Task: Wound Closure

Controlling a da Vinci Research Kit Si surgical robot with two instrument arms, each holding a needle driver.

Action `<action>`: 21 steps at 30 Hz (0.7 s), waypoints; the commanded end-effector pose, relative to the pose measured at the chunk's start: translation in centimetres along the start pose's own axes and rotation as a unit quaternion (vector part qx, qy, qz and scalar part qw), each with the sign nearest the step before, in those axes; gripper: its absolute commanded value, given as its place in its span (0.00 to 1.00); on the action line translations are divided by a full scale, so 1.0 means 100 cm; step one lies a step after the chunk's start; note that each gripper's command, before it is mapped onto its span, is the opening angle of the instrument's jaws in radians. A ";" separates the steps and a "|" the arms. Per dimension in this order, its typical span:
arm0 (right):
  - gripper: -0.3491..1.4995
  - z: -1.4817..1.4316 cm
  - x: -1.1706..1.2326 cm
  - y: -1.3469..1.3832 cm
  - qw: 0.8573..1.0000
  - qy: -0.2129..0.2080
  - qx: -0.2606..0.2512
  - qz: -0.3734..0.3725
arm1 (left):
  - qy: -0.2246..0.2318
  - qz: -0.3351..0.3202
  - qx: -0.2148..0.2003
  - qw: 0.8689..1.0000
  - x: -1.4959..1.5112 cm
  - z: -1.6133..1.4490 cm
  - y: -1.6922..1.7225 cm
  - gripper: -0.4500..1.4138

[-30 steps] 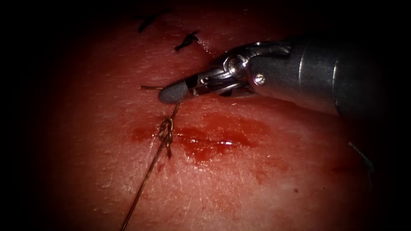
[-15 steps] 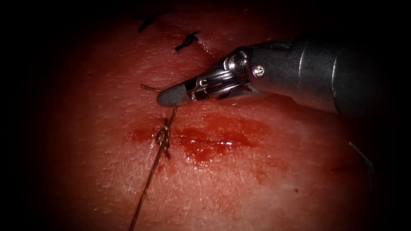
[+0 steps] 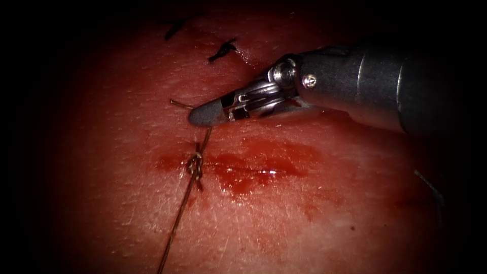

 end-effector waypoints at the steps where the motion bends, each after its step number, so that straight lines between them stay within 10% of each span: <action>1: 0.00 0.0006 0.0005 -0.0002 1.000 0.002 0.000 -0.002 | 0.000 -0.001 -0.002 1.000 0.0007 0.0005 -0.0001 0.00; 11: 0.00 0.0005 -0.0006 -0.0014 0.995 0.033 0.070 -0.056 | -0.010 -0.002 -0.069 0.998 -0.0048 -0.0038 0.0039 0.00; 18: 0.75 0.0000 -0.0007 -0.0029 0.985 0.074 0.109 -0.109 | -0.001 0.024 -0.123 0.992 -0.0115 -0.0097 0.0091 0.00; 21: 0.89 -0.0009 -0.0002 -0.0032 0.981 0.094 0.119 -0.119 | 0.009 0.039 -0.148 0.988 -0.0145 -0.0128 0.0111 0.00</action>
